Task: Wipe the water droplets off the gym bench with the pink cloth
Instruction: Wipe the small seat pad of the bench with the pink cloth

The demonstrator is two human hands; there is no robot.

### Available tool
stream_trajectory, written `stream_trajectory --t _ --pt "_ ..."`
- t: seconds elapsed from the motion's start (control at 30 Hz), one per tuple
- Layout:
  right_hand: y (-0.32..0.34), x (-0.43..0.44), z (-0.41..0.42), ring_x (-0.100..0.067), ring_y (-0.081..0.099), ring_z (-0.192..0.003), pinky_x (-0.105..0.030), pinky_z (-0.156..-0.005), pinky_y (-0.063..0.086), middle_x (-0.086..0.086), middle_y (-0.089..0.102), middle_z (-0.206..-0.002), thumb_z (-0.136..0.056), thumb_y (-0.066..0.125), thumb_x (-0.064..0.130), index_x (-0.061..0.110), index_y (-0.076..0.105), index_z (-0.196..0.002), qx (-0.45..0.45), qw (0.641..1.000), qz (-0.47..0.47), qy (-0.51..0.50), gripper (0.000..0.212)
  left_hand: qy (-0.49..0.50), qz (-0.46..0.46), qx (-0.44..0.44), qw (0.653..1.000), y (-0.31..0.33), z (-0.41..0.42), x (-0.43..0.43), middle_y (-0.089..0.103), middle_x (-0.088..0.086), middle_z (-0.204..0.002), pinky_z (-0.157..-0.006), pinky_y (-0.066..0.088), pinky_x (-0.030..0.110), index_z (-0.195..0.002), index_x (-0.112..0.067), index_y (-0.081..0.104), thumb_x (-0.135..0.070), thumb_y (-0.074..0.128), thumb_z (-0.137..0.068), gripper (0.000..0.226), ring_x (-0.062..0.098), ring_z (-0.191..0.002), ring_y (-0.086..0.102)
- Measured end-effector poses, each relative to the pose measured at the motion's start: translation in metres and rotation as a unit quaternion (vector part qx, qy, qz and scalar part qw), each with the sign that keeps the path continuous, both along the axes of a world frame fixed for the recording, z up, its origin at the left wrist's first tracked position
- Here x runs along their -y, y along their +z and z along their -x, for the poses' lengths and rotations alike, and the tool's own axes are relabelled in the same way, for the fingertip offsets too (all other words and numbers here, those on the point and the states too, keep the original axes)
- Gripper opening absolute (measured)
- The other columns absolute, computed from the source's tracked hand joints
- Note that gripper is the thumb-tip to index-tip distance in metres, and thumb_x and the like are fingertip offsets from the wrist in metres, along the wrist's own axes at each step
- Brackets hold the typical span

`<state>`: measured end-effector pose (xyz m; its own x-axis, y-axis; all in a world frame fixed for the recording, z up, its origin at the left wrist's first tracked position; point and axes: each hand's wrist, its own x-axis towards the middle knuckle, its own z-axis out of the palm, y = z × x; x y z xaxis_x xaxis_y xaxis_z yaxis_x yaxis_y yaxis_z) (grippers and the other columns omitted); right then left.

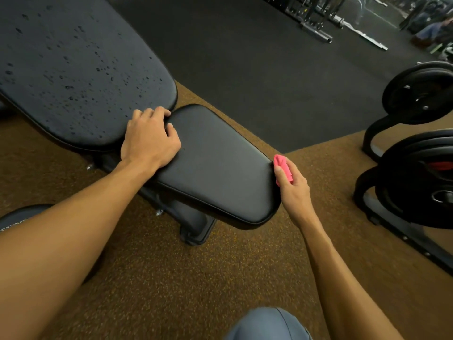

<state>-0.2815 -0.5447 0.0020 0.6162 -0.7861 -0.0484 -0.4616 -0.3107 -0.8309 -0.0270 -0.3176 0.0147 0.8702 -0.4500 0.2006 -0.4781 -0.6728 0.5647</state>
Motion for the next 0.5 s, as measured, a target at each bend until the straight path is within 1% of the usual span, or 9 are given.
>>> stream_trajectory --t 0.07,0.13,0.2,0.23,0.3,0.37,0.43,0.5 --pt "-0.002 -0.019 0.012 -0.005 0.054 -0.138 -0.047 -0.120 0.046 0.021 0.059 -0.150 -0.108 0.053 0.057 0.045 0.055 -0.151 0.011 0.999 0.026 -0.020 0.044 0.000 0.000 0.001 1.000 -0.001 0.002 0.000 0.064 0.016 -0.134 -0.108 0.043 0.052 -0.139 -0.014 0.058 -0.030 0.050 -0.104 0.039 0.037 -0.129 0.049" --pt "-0.005 -0.038 0.024 -0.005 0.049 -0.142 -0.043 -0.123 0.041 0.015 0.053 -0.157 -0.111 0.052 0.050 0.038 0.049 -0.157 0.023 0.998 0.053 -0.027 0.048 -0.001 0.002 0.005 1.000 -0.002 0.002 -0.001 0.065 0.016 -0.132 -0.108 0.043 0.052 -0.139 -0.014 0.058 -0.030 0.050 -0.104 0.039 0.038 -0.128 0.050" --pt "-0.006 -0.052 0.031 -0.004 0.044 -0.145 -0.038 -0.124 0.037 0.013 0.048 -0.160 -0.112 0.051 0.048 0.035 0.044 -0.161 0.024 0.997 0.071 -0.025 0.051 -0.001 0.006 0.006 1.000 -0.003 0.002 -0.002 0.065 0.016 -0.131 -0.108 0.043 0.052 -0.138 -0.013 0.059 -0.030 0.050 -0.104 0.039 0.039 -0.127 0.050" --pt "-0.006 -0.053 0.029 -0.005 0.045 -0.145 -0.038 -0.123 0.038 0.012 0.048 -0.160 -0.112 0.050 0.048 0.036 0.044 -0.161 0.022 0.997 0.071 -0.027 0.051 0.000 0.007 0.007 1.000 -0.004 0.002 -0.002 0.066 0.016 -0.131 -0.107 0.043 0.052 -0.138 -0.013 0.059 -0.029 0.050 -0.104 0.039 0.039 -0.127 0.051" --pt "-0.003 -0.045 0.019 -0.008 0.052 -0.138 -0.043 -0.120 0.043 0.012 0.056 -0.151 -0.112 0.050 0.048 0.036 0.049 -0.156 0.017 0.997 0.062 -0.040 0.046 0.001 0.007 0.008 1.000 -0.003 0.002 -0.002 0.066 0.016 -0.130 -0.107 0.043 0.052 -0.137 -0.013 0.060 -0.030 0.050 -0.103 0.039 0.039 -0.127 0.051" --pt "0.003 -0.028 0.003 -0.005 0.057 -0.131 -0.046 -0.118 0.047 0.016 0.061 -0.143 -0.111 0.052 0.047 0.035 0.055 -0.152 0.018 0.998 0.030 -0.052 0.043 0.000 0.007 0.010 1.000 -0.003 0.002 -0.002 0.066 0.016 -0.131 -0.107 0.043 0.052 -0.137 -0.013 0.060 -0.030 0.050 -0.103 0.039 0.038 -0.127 0.051" --pt "0.006 -0.018 -0.007 -0.002 0.057 -0.132 -0.047 -0.119 0.047 0.020 0.061 -0.141 -0.110 0.052 0.050 0.035 0.056 -0.152 0.018 0.998 0.006 -0.053 0.045 0.000 0.006 0.010 1.000 -0.003 0.002 -0.002 0.066 0.015 -0.131 -0.107 0.043 0.051 -0.137 -0.013 0.059 -0.030 0.050 -0.104 0.039 0.037 -0.127 0.051" --pt "0.006 -0.022 -0.002 0.000 0.056 -0.130 -0.045 -0.120 0.045 0.023 0.061 -0.138 -0.110 0.051 0.051 0.038 0.056 -0.150 0.006 0.999 0.025 -0.046 0.043 0.000 0.007 0.010 1.000 -0.003 0.003 -0.001 0.066 0.014 -0.132 -0.107 0.043 0.050 -0.137 -0.014 0.059 -0.031 0.050 -0.104 0.039 0.037 -0.127 0.051"
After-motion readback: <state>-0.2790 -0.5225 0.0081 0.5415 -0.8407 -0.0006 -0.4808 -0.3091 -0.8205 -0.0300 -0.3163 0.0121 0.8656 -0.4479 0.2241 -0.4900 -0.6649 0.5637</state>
